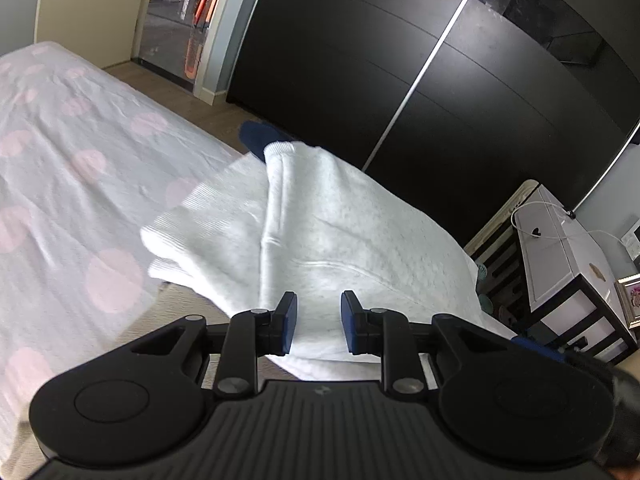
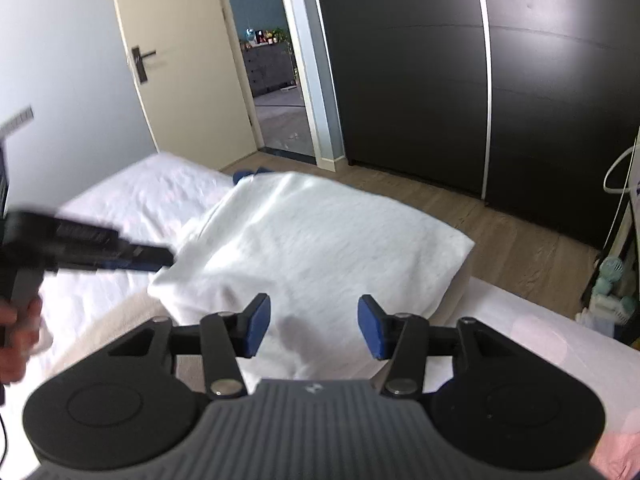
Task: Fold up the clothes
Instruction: 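Open both grippers and release the bundle on the blanket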
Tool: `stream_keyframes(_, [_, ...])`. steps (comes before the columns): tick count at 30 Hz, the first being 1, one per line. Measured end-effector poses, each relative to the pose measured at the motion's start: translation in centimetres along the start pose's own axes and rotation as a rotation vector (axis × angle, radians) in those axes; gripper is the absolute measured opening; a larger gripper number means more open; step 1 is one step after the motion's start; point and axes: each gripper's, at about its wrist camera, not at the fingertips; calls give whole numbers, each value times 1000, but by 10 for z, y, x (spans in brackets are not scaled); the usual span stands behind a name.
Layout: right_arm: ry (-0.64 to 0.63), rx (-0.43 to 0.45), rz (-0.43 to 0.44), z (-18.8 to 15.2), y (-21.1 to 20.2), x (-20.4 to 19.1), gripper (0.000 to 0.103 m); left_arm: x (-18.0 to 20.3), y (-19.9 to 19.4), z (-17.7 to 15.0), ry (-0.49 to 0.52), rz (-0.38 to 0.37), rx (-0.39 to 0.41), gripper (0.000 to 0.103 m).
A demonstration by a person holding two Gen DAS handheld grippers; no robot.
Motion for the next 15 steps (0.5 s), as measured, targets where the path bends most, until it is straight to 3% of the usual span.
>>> stream_keyframes(3, [-59, 12, -35, -6, 2, -23, 48, -4, 11, -2, -2, -6, -24, 21])
stream_keyframes(6, [-40, 18, -32, -5, 15, -26, 21, -11, 22, -9, 3, -6, -55, 21])
stream_keyframes(10, [-57, 15, -31, -5, 43, -39, 21, -25, 26, -20, -28, -24, -54, 12])
stream_keyframes(15, [-185, -58, -56, -29, 60, -58, 19, -41, 32, -25, -46, -37, -82, 0])
Point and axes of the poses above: each gripper's, at about its wrist camera, not at the fingertips, and y roughly the way its jaws point, x to its right, z to its top, and after that the axes turned 10 degrees about x, right-handed
